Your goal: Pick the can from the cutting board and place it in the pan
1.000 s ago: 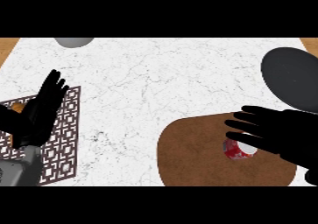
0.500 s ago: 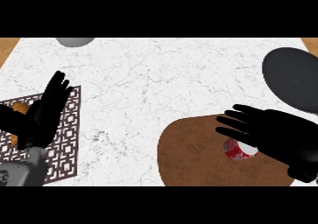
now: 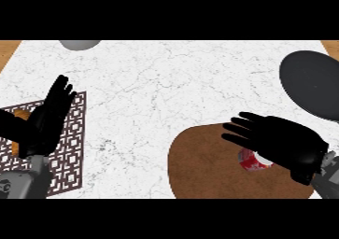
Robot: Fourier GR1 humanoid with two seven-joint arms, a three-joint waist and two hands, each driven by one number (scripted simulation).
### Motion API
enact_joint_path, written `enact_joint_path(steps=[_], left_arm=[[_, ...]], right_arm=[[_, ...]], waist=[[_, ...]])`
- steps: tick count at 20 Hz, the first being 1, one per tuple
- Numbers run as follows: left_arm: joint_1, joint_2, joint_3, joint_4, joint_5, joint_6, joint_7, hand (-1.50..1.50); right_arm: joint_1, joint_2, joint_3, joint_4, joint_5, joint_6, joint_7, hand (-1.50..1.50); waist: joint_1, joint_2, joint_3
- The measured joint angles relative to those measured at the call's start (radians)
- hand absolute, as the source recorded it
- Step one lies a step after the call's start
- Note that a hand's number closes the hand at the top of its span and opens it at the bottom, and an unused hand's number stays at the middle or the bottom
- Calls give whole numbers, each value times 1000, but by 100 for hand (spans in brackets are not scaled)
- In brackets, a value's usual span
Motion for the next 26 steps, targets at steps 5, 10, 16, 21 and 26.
enact_joint_path(steps=[5,10,16,21,26], left_arm=[[-34,-21,20,41,-18,-17,-7,0],[-11,-28,36,15,-29,-35,-2,0],[-4,-36,58,3,-39,-53,13,0],[-4,-55,51,-27,-62,-44,38,0],[8,-59,66,-37,-66,-62,43,0]], right_arm=[[12,42,-4,73,59,-52,-54,-150],[16,112,10,155,112,-87,-83,-150],[19,152,24,216,166,-114,-127,150],[-1,185,24,267,191,-174,-193,150],[-1,231,19,284,217,-186,-208,150]], waist=[[-2,0,0],[0,0,0],[-1,-2,-2],[0,-4,-4],[-1,-5,-5]])
